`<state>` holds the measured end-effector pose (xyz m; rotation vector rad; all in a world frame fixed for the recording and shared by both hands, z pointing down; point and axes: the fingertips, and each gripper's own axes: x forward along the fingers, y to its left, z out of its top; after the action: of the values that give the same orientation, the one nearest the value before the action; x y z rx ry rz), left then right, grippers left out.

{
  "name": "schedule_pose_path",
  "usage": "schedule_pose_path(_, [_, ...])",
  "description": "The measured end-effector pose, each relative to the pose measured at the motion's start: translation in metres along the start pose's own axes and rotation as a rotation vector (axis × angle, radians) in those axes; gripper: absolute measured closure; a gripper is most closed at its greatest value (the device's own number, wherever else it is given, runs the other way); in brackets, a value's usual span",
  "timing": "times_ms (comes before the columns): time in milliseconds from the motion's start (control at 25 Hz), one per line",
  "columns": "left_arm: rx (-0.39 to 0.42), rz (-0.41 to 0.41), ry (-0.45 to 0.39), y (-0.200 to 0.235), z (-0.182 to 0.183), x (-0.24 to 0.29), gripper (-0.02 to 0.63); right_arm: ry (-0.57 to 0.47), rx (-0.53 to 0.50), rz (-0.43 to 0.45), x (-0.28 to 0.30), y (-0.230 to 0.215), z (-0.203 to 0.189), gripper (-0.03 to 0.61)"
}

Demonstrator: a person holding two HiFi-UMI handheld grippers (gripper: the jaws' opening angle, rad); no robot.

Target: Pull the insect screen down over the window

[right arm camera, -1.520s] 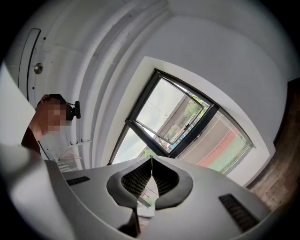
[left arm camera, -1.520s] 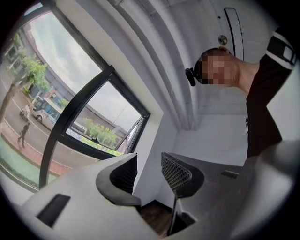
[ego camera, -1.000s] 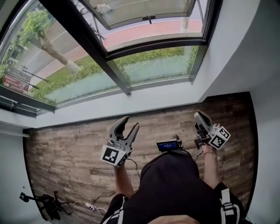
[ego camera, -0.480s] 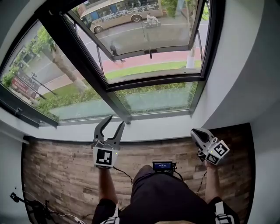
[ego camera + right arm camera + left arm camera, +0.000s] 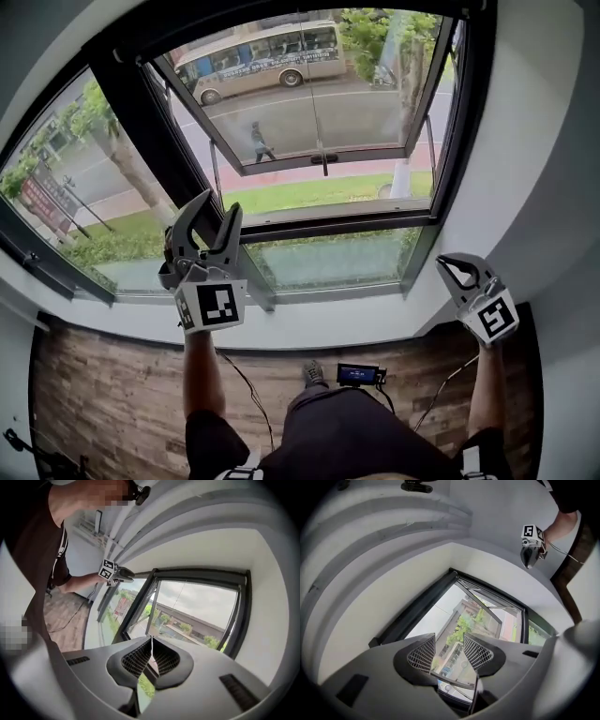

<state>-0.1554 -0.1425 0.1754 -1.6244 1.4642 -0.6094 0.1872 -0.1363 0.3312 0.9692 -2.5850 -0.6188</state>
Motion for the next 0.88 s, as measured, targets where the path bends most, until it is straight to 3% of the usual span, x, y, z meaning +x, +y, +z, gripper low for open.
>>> schedule_pose_path(160, [0.079,0.016,-0.081,0.033,0.004,0.048,0.43,0.025,-0.154,-0.079,0.024,-0.054,0.048,0.57])
schedule_pose_path(440, [0.235,0.069,-0.083,0.1,-0.016,0.127,0.429,0.088,-0.378,-0.211,0.078,-0.136,0.132,0.569])
schedule_pose_path(560, [0.317,0.1,-0.047,0.144,-0.035,0.165,0.382,0.176,-0.388,-0.307,0.106,-0.169,0.149,0.57])
schedule_pose_path(640, [0.373,0.133,0.007,0.177,-0.057,0.179,0.339,0.178,-0.429,-0.322,0.138,-0.187,0.166,0.569])
schedule_pose_path(760, [0.411,0.143,0.027,0.197,-0.071,0.202,0.337,0.195,-0.544,-0.338,0.156,-0.215,0.184,0.569])
schedule_pose_path(880, [0.441,0.129,0.039,0.203,-0.081,0.226,0.337,0.255,-0.579,-0.389,0.155,-0.249,0.185,0.57])
